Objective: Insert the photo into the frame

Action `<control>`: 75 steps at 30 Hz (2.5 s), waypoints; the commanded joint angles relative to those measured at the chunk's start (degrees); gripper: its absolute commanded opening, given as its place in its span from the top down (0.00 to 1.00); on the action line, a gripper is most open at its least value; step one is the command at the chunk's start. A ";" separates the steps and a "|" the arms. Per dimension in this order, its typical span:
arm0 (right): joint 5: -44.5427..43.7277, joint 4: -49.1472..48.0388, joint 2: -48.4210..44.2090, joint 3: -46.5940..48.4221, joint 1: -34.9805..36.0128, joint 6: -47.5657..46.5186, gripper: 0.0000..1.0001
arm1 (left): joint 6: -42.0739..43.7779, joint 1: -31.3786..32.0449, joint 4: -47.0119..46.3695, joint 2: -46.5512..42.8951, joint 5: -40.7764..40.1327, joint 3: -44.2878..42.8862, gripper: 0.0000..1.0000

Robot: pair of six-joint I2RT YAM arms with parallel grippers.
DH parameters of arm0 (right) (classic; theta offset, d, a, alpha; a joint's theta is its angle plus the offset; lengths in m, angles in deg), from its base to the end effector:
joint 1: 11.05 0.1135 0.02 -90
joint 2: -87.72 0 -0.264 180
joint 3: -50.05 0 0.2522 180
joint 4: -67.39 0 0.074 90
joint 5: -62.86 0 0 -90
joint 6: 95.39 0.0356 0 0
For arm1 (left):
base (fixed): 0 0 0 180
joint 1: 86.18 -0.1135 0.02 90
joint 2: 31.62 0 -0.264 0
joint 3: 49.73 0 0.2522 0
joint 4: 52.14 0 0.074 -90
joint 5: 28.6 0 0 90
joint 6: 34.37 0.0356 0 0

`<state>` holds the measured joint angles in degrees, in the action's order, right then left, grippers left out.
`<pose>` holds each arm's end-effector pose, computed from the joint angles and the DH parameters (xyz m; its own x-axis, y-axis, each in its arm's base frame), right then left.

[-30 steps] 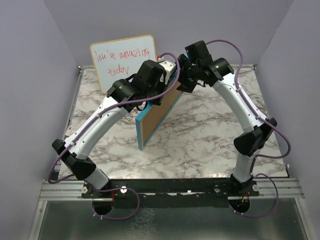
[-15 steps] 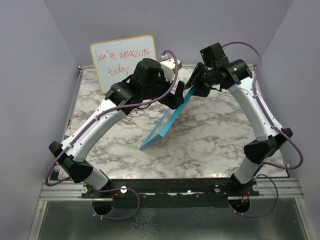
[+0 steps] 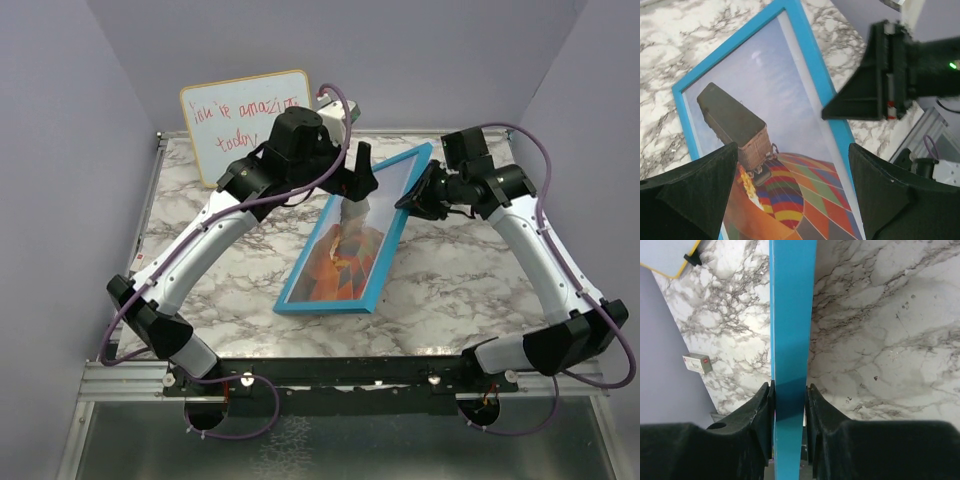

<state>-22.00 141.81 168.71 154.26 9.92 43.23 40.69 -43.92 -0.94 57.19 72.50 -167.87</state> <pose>0.2594 0.1028 0.3884 -0.7878 0.4984 -0.3618 0.2758 0.8108 0.5163 0.2437 -0.2307 0.4604 -0.4706 0.0858 -0.8782 0.6943 0.6502 -0.3085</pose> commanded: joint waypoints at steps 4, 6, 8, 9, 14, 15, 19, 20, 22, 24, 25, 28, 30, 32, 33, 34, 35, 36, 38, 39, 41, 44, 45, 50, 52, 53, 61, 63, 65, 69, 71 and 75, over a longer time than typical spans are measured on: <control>8.73 -19.44 -7.87 -15.68 -3.97 -15.63 0.82 | -11.90 -8.33 -0.64 2.84 -6.62 12.37 0.09; 12.17 -23.96 -9.07 -21.21 -6.60 -18.14 0.83 | -12.57 -11.12 -0.76 3.48 -5.59 17.16 0.09; 16.01 -27.98 -9.67 -26.04 -9.29 -19.76 0.83 | -11.60 -12.52 -0.96 4.10 -5.83 21.55 0.08; 17.61 -30.20 -9.93 -28.29 -10.40 -20.36 0.83 | -10.93 -12.89 -1.14 4.35 -6.59 23.18 0.08; 24.42 -38.03 -9.03 -36.52 -15.50 -22.60 0.81 | -9.98 -14.49 -1.86 6.72 -9.75 29.01 0.07; 25.10 -39.03 -8.40 -37.76 -16.64 -22.68 0.80 | -10.20 -14.85 -2.03 7.38 -10.51 29.85 0.08; 28.70 -44.26 -6.21 -42.75 -21.76 -22.64 0.78 | -10.81 -15.72 -3.21 9.15 -12.76 32.74 0.08; 28.41 -45.36 -5.78 -43.53 -22.76 -22.69 0.77 | -10.96 -15.98 -3.75 9.13 -12.81 33.43 0.08; 28.13 -47.14 -5.05 -44.61 -23.53 -23.10 0.75 | -11.03 -16.67 -4.82 9.14 -12.81 34.61 0.08; 27.79 -50.17 -4.48 -46.54 -23.92 -23.26 0.73 | -10.54 -17.34 -5.76 9.58 -12.28 35.50 0.08; 28.14 -52.18 -4.00 -47.60 -24.01 -23.38 0.72 | -10.24 -17.64 -6.13 10.02 -11.61 35.75 0.08; 29.20 -56.56 -1.74 -49.27 -24.44 -23.22 0.72 | -9.11 -18.69 -8.17 11.41 -4.80 36.80 0.08; 29.49 -58.25 -0.50 -49.48 -24.82 -22.74 0.71 | -8.88 -19.14 -9.84 12.57 -1.52 37.45 0.08; 29.42 -59.60 0.39 -49.48 -25.30 -22.54 0.69 | -8.80 -19.71 -10.45 14.26 -0.28 37.56 0.08; 28.99 -59.99 0.89 -49.43 -25.40 -22.44 0.68 | -8.79 -20.06 -10.73 15.13 0.65 37.58 0.08; 28.81 -60.13 1.57 -49.46 -25.68 -22.43 0.67 | -8.73 -20.48 -10.98 15.95 1.74 37.58 0.10; 28.88 -61.37 2.44 -49.45 -25.84 -22.57 0.66 | -8.71 -20.80 -11.32 16.70 2.78 37.58 0.11; 28.59 -61.89 3.21 -49.49 -26.01 -22.68 0.64 | -8.70 -21.14 -11.63 17.26 3.67 37.58 0.12; 27.89 -62.65 4.74 -49.65 -26.14 -22.46 0.60 | -8.64 -21.75 -12.11 18.19 5.43 37.59 0.14; 27.55 -63.02 5.39 -49.85 -26.18 -22.29 0.57 | -8.50 -22.04 -12.26 18.61 6.18 37.52 0.15; 26.28 -63.06 6.56 -49.88 -26.26 -21.96 0.54 | -8.23 -22.57 -12.53 19.24 7.95 37.45 0.18; 23.95 -62.51 8.08 -49.68 -26.40 -21.59 0.45 | -7.86 -23.29 -12.86 19.84 10.42 37.32 0.20; 23.37 -62.31 8.53 -49.52 -26.34 -21.49 0.44 | -7.71 -23.46 -12.90 19.96 10.92 37.32 0.21; 19.61 -59.88 8.98 -48.29 -26.40 -19.64 0.43 | -7.55 -24.28 -12.83 19.51 11.26 37.14 0.23; 16.11 -56.33 7.90 -47.19 -26.35 -18.53 0.43 | -7.93 -24.53 -12.47 18.64 9.81 36.95 0.23; 14.08 -54.49 7.09 -46.61 -26.38 -18.10 0.43 | -8.07 -24.67 -12.03 18.08 8.47 36.70 0.23; 1.12 -39.86 -4.98 -43.98 -26.34 -14.26 0.43 | -8.14 -24.68 -9.12 8.10 -3.71 36.23 0.16; -0.84 -35.97 -9.51 -43.76 -26.34 -13.52 0.43 | -7.78 -24.77 -6.43 5.89 -5.09 34.48 0.12; -1.22 -32.74 -14.50 -43.04 -26.34 -14.31 0.43 | -7.67 -24.77 -3.70 3.61 -5.90 32.37 0.03; -1.62 -29.01 -25.14 -41.94 -26.34 -14.99 0.40 | -7.34 -24.77 -2.62 -3.22 -7.09 31.32 0.01; -2.92 -26.90 -29.72 -40.80 -26.34 -15.63 0.29 | -7.13 -24.77 -2.48 -7.32 -9.89 31.63 0.01; -7.09 -24.22 -37.64 -38.09 -26.33 -18.28 0.14 | -8.85 -24.77 -2.86 -17.14 -20.93 34.01 0.01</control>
<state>-23.09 111.67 136.89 113.06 -16.07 27.54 32.67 -68.44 -4.99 49.89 64.32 -135.15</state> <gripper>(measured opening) 0.777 0.990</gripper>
